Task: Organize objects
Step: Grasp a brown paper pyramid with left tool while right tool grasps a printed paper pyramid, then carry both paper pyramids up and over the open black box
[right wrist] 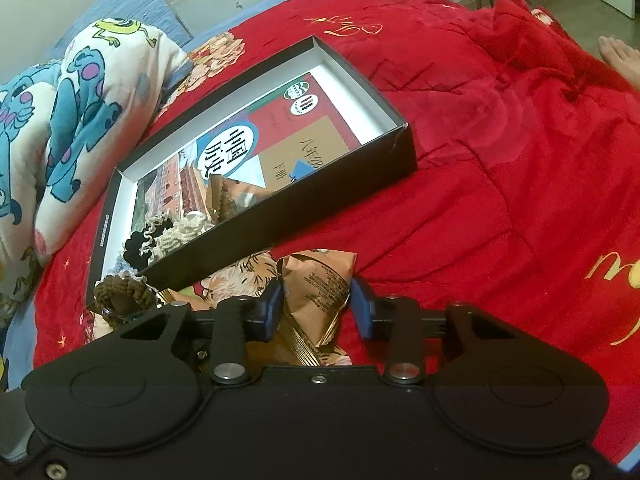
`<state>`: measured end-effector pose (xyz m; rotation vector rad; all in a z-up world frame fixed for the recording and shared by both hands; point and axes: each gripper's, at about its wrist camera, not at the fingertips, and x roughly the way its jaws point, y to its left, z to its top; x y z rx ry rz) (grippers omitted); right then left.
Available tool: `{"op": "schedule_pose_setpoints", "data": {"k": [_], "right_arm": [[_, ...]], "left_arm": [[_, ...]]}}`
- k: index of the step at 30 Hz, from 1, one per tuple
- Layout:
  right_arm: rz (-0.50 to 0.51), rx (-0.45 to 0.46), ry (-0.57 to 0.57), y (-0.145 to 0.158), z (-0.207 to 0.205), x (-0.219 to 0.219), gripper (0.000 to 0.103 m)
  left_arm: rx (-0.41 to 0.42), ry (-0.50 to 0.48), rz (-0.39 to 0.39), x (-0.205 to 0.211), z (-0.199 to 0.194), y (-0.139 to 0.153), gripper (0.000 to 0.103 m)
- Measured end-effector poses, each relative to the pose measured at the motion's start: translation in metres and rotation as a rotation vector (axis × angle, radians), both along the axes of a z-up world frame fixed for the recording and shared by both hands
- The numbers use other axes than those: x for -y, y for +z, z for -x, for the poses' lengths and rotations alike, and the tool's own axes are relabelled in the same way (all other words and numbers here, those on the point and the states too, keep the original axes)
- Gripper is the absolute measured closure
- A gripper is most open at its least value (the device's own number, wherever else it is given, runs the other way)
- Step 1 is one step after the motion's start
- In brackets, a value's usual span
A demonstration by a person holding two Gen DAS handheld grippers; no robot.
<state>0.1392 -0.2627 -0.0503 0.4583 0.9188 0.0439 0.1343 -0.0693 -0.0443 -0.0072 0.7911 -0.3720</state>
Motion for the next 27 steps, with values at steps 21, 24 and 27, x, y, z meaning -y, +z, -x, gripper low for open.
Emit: {"op": "schedule_pose_setpoints", "data": {"k": [21, 24, 27], "right_arm": [[-0.006, 0.033, 0.023, 0.011, 0.01, -0.006, 0.07], [-0.008, 0.043, 0.029, 0.014, 0.012, -0.007, 0.07], [-0.01, 0.056, 0.033, 0.018, 0.014, -0.006, 0.07]], "left_arm": [[0.053, 0.034, 0.015, -0.011, 0.005, 0.014, 0.066], [0.058, 0.033, 0.025, -0.012, 0.006, 0.016, 0.066], [0.066, 0.033, 0.028, -0.012, 0.007, 0.018, 0.066]]}}
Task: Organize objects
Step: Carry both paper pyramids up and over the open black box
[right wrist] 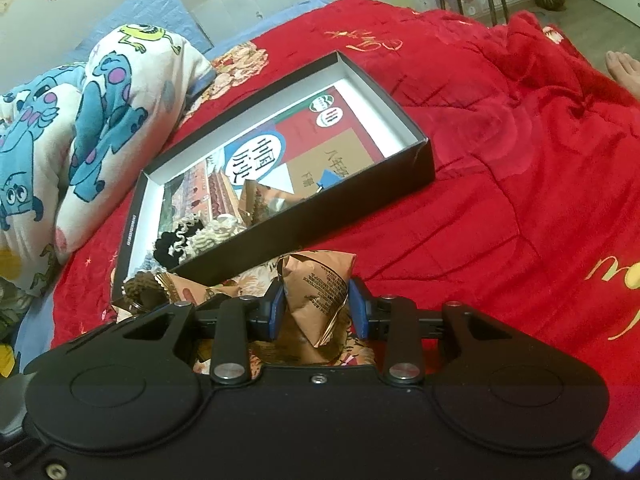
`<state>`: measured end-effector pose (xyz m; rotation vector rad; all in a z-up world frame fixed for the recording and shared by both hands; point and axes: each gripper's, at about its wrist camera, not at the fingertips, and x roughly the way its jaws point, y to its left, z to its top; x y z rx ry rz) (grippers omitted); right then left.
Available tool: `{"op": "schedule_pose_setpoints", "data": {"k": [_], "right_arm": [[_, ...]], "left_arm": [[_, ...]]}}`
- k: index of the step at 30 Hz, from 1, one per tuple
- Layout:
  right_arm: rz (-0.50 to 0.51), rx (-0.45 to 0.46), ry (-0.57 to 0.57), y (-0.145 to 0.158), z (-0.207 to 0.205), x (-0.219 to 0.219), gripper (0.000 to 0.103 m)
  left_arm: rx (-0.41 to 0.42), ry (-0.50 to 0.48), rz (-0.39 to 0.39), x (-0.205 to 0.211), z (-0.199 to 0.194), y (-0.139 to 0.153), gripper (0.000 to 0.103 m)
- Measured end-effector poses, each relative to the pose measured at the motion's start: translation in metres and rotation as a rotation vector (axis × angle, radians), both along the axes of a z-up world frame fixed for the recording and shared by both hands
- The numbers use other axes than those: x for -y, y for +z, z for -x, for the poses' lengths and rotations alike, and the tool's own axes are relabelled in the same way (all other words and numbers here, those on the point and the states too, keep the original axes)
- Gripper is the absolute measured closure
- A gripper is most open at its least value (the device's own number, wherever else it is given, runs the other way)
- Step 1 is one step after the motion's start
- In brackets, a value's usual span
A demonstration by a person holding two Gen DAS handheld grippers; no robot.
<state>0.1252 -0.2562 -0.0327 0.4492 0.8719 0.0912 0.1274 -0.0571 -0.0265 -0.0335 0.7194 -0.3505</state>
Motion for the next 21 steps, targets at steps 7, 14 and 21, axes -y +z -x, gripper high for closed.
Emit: {"op": "schedule_pose_setpoints", "data": {"k": [7, 14, 21], "right_arm": [[-0.008, 0.014, 0.005, 0.005, 0.002, 0.0, 0.07], [-0.013, 0.028, 0.016, 0.009, 0.004, -0.002, 0.07], [-0.015, 0.042, 0.026, 0.014, 0.005, -0.005, 0.07]], "left_arm": [[0.031, -0.002, 0.03, -0.003, 0.003, 0.006, 0.066], [0.047, 0.0, 0.053, -0.006, 0.004, 0.011, 0.066], [0.055, 0.014, 0.051, -0.009, 0.002, 0.013, 0.065]]}}
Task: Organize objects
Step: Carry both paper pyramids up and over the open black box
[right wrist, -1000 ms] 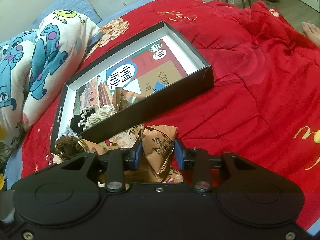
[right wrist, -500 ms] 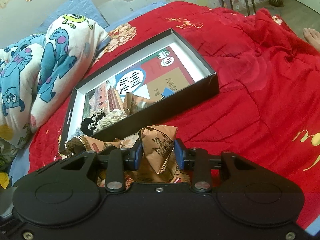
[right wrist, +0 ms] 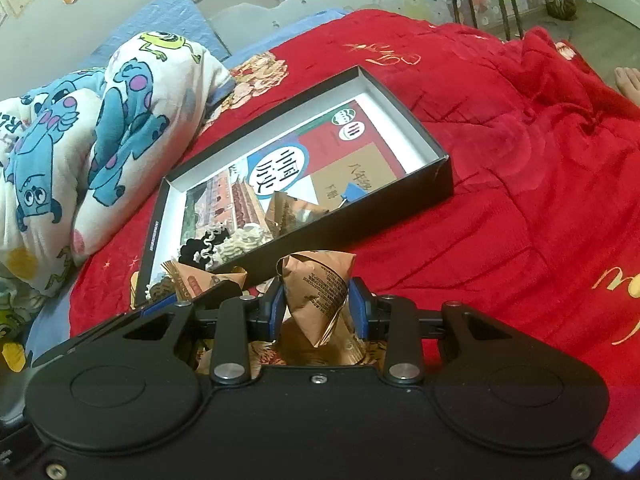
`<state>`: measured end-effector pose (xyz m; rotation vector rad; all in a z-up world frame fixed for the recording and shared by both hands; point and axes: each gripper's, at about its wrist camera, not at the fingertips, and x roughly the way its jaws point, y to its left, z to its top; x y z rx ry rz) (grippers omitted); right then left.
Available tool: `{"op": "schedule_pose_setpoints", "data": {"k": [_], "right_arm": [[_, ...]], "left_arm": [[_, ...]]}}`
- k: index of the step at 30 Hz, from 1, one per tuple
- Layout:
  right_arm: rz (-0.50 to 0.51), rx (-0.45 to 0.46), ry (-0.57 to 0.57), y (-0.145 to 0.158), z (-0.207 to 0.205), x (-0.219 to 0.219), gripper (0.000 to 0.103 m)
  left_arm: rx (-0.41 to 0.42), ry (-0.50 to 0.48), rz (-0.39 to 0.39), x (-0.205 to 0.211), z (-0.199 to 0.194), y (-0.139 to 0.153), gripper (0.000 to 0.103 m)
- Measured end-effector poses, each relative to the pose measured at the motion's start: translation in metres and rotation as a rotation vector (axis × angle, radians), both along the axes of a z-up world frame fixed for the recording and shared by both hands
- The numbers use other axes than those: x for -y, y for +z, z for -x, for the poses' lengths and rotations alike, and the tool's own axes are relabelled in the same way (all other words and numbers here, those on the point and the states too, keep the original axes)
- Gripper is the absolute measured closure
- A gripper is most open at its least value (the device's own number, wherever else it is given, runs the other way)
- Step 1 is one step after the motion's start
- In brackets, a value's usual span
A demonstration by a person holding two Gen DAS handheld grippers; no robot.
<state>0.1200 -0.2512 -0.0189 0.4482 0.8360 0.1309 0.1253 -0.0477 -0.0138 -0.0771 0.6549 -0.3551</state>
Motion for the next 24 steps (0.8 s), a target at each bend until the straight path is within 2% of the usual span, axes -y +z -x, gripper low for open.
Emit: {"op": "schedule_pose_setpoints", "data": {"k": [17, 24], "right_arm": [[-0.006, 0.03, 0.021, 0.007, 0.001, -0.005, 0.07], [-0.009, 0.072, 0.033, 0.021, 0.002, -0.006, 0.07]], "left_arm": [[0.028, 0.035, -0.001, -0.01, -0.003, 0.006, 0.065], [0.051, 0.052, 0.005, -0.017, -0.003, 0.014, 0.065]]}}
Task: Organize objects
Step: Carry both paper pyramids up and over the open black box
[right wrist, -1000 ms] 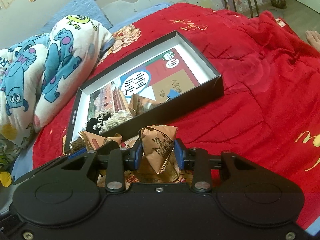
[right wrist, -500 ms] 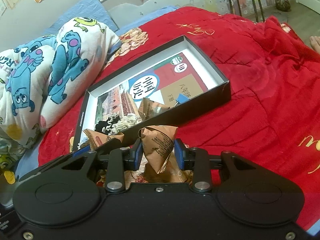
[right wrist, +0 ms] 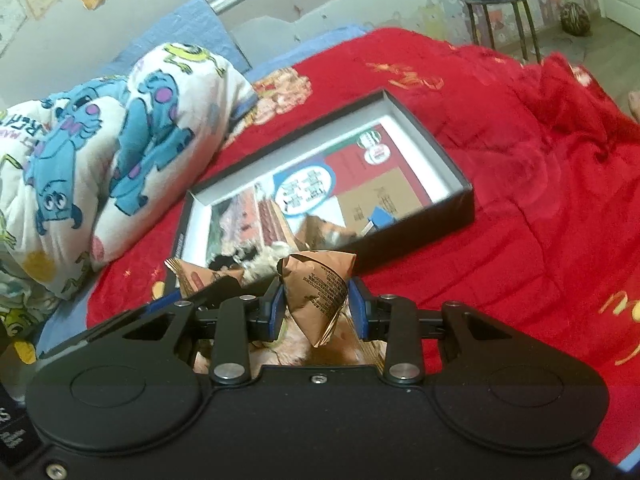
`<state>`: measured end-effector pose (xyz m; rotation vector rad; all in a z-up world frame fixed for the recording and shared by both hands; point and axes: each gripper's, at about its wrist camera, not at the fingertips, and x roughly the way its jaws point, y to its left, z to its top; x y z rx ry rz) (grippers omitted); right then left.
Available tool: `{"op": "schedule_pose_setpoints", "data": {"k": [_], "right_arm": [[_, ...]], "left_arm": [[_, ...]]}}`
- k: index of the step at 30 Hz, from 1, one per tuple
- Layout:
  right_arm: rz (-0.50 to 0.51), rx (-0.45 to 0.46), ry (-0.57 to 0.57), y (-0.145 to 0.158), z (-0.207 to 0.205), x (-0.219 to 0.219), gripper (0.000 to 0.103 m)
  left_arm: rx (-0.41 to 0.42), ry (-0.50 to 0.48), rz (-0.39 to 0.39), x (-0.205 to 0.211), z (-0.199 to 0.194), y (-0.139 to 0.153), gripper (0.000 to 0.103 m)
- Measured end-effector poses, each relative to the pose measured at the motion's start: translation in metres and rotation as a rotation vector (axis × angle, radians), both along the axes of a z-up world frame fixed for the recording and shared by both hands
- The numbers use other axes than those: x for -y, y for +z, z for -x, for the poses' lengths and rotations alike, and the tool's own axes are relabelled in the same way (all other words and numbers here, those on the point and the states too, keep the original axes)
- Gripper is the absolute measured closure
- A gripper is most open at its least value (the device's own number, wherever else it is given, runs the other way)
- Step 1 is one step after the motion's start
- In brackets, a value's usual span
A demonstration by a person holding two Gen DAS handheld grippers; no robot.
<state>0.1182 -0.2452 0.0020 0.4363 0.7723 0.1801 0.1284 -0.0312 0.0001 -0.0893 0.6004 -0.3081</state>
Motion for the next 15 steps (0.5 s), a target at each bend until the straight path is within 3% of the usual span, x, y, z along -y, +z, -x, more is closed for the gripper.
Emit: {"op": "schedule_pose_setpoints", "data": {"k": [15], "right_arm": [[-0.046, 0.067, 0.027, 0.028, -0.011, -0.008, 0.07]], "left_arm": [[0.049, 0.042, 0.001, -0.014, -0.006, 0.015, 0.065]]}}
